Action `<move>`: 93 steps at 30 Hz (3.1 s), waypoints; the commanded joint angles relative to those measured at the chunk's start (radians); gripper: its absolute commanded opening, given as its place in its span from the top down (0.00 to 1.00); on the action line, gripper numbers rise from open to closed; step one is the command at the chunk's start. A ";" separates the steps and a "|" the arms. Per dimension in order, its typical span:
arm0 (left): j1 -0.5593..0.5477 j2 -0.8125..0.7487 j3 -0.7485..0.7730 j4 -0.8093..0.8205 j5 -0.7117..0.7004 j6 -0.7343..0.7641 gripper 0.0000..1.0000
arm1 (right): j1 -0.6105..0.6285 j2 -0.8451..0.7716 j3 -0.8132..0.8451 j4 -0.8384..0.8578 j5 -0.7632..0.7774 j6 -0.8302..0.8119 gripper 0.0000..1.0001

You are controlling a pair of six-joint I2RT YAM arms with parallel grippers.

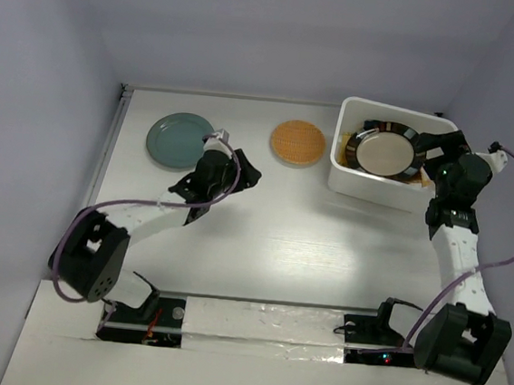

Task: Place the plates into the plastic bin on the countertop

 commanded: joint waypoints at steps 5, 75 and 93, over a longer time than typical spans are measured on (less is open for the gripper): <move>-0.003 0.237 0.249 0.003 -0.057 0.012 0.46 | 0.001 -0.156 -0.077 -0.012 0.062 -0.026 0.07; 0.003 -0.091 -0.220 0.429 -0.169 -0.323 1.00 | 0.759 -0.181 -0.415 0.351 -0.208 0.072 0.00; 0.013 -0.596 -0.380 0.247 0.048 -0.358 1.00 | 0.827 0.203 -0.449 0.815 -0.289 0.194 0.00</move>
